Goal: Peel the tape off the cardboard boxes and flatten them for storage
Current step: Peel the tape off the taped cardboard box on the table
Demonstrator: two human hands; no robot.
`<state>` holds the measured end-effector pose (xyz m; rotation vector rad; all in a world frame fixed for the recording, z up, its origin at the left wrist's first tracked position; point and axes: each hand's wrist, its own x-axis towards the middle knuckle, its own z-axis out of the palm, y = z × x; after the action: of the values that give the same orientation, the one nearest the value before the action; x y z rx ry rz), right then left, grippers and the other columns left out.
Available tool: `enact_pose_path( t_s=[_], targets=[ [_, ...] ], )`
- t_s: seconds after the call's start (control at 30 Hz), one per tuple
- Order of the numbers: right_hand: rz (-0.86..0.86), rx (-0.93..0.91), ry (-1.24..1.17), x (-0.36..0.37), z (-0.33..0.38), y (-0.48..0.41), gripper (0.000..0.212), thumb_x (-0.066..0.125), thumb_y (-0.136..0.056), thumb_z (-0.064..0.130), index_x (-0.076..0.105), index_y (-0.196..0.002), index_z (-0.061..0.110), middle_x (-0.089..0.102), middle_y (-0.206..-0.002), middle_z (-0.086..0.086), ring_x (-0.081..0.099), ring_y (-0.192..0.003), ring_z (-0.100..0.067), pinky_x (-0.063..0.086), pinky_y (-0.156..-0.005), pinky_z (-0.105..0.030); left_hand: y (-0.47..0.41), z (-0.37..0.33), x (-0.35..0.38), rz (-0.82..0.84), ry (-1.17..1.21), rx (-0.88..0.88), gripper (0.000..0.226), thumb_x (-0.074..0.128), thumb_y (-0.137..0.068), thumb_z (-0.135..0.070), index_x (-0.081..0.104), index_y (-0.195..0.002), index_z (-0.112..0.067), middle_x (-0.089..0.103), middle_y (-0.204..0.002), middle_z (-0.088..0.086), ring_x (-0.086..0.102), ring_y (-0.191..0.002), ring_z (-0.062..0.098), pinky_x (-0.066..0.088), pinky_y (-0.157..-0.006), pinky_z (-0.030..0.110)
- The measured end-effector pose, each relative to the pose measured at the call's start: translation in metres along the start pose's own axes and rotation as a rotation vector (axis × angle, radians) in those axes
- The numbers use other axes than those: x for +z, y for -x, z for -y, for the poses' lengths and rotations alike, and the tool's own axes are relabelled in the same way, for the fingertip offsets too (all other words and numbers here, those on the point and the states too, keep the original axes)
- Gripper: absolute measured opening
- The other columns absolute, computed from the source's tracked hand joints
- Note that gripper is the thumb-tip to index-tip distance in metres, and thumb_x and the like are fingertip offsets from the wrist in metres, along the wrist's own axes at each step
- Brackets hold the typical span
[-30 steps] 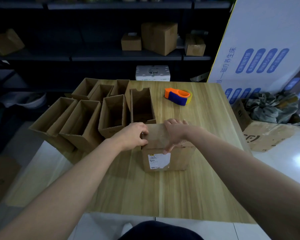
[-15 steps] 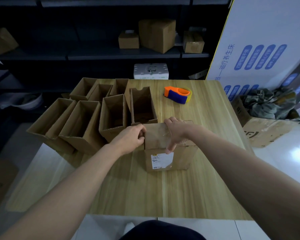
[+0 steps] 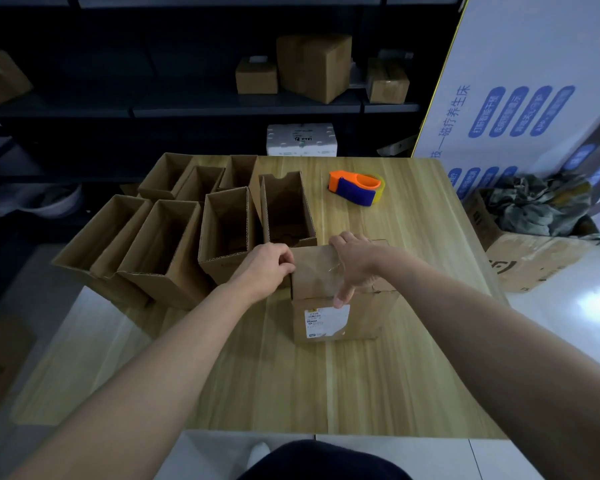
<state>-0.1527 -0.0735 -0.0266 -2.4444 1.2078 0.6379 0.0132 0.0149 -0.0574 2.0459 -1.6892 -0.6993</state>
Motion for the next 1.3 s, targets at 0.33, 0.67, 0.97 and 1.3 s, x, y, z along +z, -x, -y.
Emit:
enact_pose_path(
  t_s=[0.33,0.67,0.97,1.3],
  targets=[
    [-0.004,0.027,-0.162,0.004,-0.044,0.009,0.124,0.085,-0.059,0.046,0.006,-0.152,0.028,0.011,-0.158,0.003,0.007,-0.146,-0.026,0.016,-0.116,-0.051,-0.010,-0.058,0.015,0.107,-0.125,0.162,0.022,0.067,-0.085,-0.032,0.067,-0.096,-0.013,0.059,-0.099,0.002,0.055,-0.087,0.014,0.047,-0.077,0.028],
    [-0.047,0.000,-0.248,0.017,-0.054,0.008,0.125,0.087,-0.056,0.047,0.011,-0.152,0.025,0.016,-0.156,0.005,0.007,-0.145,-0.023,0.020,-0.117,-0.048,-0.019,-0.078,0.035,0.026,-0.152,0.059,0.009,0.064,-0.086,-0.020,0.064,-0.089,-0.012,0.064,-0.096,0.006,0.059,-0.087,0.021,0.043,-0.068,0.030],
    [-0.051,-0.010,-0.226,0.015,-0.053,0.007,0.124,0.087,-0.055,0.047,0.013,-0.151,0.025,0.020,-0.154,0.004,0.013,-0.142,-0.025,0.025,-0.114,-0.049,-0.020,-0.079,0.040,0.006,-0.177,-0.002,0.009,0.063,-0.086,-0.015,0.064,-0.094,-0.010,0.064,-0.098,0.010,0.061,-0.089,0.027,0.053,-0.078,0.040],
    [-0.046,-0.015,-0.209,0.014,-0.052,0.008,0.123,0.086,-0.056,0.049,0.012,-0.151,0.024,0.021,-0.152,0.002,0.015,-0.140,-0.027,0.028,-0.112,-0.050,-0.022,-0.060,0.035,0.023,-0.013,0.062,0.032,0.064,-0.088,-0.019,0.063,-0.120,-0.012,0.052,-0.120,0.001,0.054,-0.108,0.019,0.044,-0.098,0.035]
  ],
)
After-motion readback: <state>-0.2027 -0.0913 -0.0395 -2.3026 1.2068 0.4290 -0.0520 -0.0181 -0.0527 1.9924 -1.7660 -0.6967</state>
